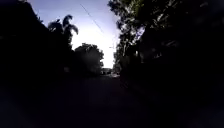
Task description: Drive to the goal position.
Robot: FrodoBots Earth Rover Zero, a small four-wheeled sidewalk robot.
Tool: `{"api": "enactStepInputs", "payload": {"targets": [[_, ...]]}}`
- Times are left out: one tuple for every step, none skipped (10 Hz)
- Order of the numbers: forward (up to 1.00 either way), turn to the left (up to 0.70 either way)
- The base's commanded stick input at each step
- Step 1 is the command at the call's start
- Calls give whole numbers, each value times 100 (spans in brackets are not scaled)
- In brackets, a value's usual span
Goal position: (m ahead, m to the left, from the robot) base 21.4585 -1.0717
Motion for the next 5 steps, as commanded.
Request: {"api": "enactStepInputs", "payload": {"targets": [[70,0],[70,0],[70,0],[70,0],[70,0]]}}
